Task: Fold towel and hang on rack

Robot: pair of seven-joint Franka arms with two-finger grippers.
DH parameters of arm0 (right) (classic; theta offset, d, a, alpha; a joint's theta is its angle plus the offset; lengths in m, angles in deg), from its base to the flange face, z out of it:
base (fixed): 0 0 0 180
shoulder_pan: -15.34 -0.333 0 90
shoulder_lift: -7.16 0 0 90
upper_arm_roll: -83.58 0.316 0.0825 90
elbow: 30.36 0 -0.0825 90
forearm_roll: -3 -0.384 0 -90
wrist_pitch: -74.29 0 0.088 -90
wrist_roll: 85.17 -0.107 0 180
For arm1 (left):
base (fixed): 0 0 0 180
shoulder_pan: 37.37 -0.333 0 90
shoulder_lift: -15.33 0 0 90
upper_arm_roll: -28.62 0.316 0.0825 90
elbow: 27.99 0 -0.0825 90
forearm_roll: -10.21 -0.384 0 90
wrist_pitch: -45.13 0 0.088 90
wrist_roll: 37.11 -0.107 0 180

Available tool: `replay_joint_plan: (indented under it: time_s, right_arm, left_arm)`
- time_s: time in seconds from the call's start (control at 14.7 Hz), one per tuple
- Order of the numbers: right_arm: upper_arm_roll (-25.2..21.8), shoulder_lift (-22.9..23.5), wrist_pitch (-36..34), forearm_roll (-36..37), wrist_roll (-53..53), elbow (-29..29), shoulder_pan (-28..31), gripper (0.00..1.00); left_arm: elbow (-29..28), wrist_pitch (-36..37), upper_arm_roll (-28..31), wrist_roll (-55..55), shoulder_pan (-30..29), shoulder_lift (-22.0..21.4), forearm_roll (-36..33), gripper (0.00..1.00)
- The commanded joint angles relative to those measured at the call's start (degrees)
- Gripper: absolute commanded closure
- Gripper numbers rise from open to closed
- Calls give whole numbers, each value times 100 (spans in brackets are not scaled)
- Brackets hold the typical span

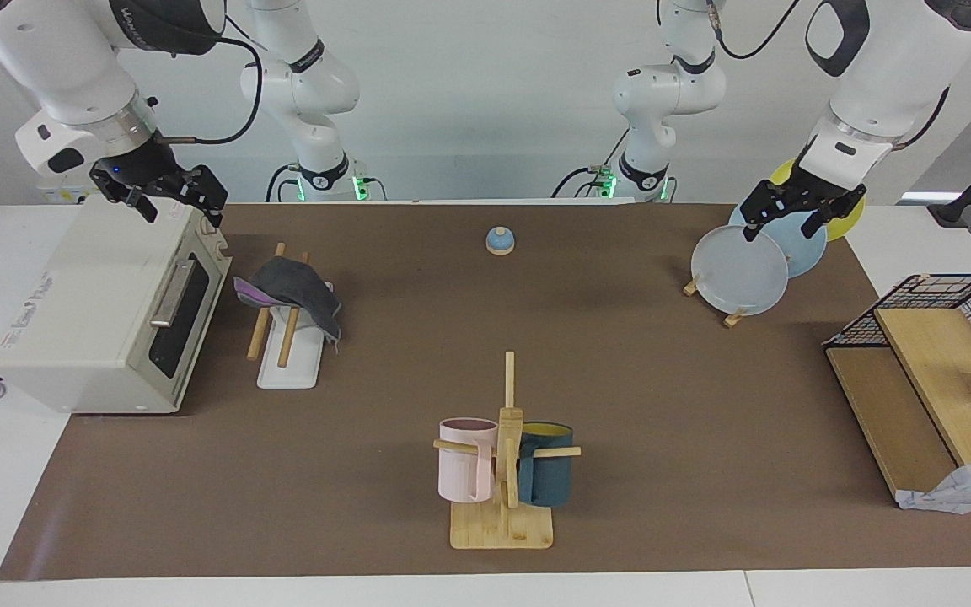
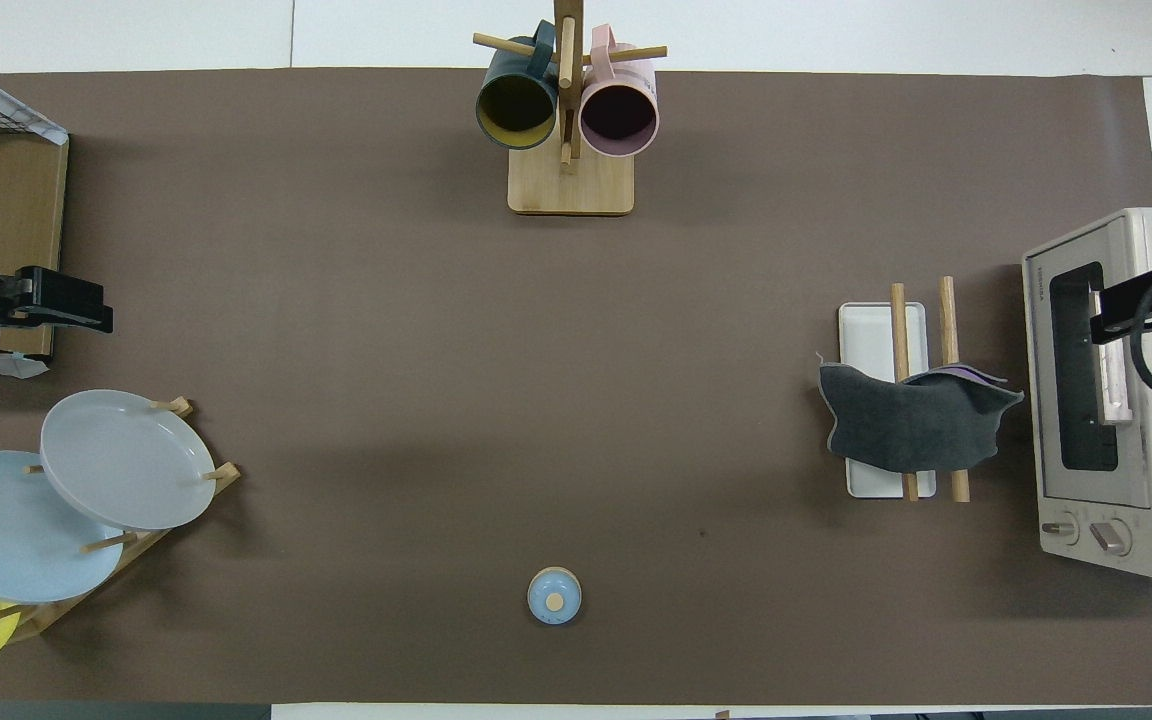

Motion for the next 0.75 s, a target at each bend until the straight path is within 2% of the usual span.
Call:
replay_joint_plan:
  time_s: [0.0,0.27,0.68]
  right_arm:
    - [-123,-115,118,-38,-45,-147,-99,0]
    - [-140,-97,-22,-38,-37,-138,-99,0]
    - [-140,-71,127,-29,-37,-112,-108,0]
  left_arm:
    - [-57,-1,-1,-56,-11,-52,2,0]
    - [-57,-1,-1,-56,-11,-52,-7,0]
    - [-57,-1,-1,-56,-12,-52,2,0]
